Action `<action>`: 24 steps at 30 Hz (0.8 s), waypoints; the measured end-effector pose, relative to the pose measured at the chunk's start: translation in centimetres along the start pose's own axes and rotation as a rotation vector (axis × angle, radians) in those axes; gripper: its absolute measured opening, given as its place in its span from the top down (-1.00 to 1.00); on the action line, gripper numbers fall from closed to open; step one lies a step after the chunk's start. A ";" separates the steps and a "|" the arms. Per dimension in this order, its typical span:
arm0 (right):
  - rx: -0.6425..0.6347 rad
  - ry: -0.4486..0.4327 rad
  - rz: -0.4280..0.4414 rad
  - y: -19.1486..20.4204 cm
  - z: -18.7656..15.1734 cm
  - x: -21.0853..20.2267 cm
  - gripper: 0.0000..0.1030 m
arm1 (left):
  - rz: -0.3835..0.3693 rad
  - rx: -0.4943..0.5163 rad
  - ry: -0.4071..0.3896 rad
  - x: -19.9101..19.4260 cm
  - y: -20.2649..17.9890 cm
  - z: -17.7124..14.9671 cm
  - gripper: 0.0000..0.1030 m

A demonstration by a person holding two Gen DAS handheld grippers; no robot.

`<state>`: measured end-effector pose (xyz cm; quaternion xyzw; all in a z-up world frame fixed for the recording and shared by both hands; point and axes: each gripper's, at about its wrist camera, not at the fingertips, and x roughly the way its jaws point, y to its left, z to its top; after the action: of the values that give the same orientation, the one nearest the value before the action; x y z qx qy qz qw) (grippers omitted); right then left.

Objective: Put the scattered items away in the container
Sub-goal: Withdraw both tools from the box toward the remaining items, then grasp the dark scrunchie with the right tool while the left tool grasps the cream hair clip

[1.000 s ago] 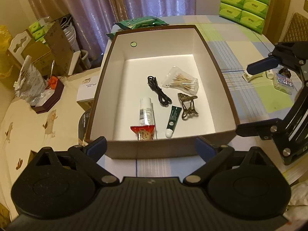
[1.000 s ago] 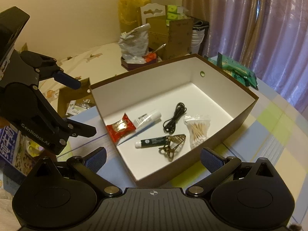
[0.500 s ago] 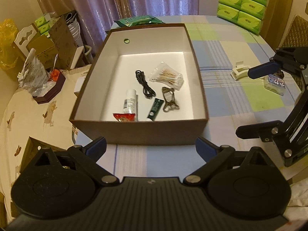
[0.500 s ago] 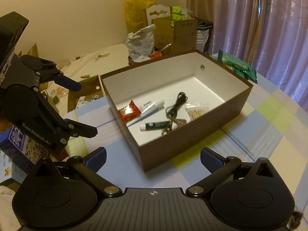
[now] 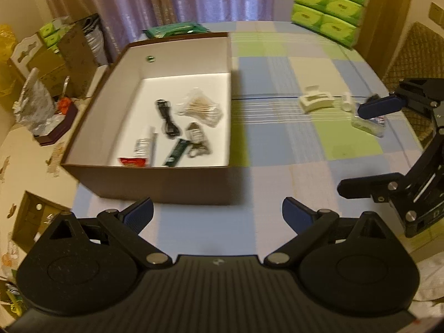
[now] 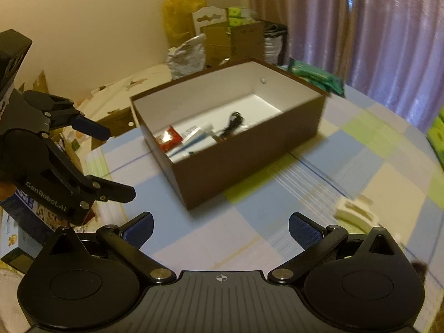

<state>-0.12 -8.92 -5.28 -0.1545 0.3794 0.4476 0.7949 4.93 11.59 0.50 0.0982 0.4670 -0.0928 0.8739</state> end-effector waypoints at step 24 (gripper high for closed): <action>0.360 0.027 -0.272 -10.8 -10.2 -8.0 -0.96 | -0.190 0.132 -0.020 5.1 -11.6 4.4 -0.90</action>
<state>1.61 -25.66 -7.17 -0.0660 0.4395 0.2590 0.8575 8.34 -1.08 -2.36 0.1099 0.4585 -0.2066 0.8573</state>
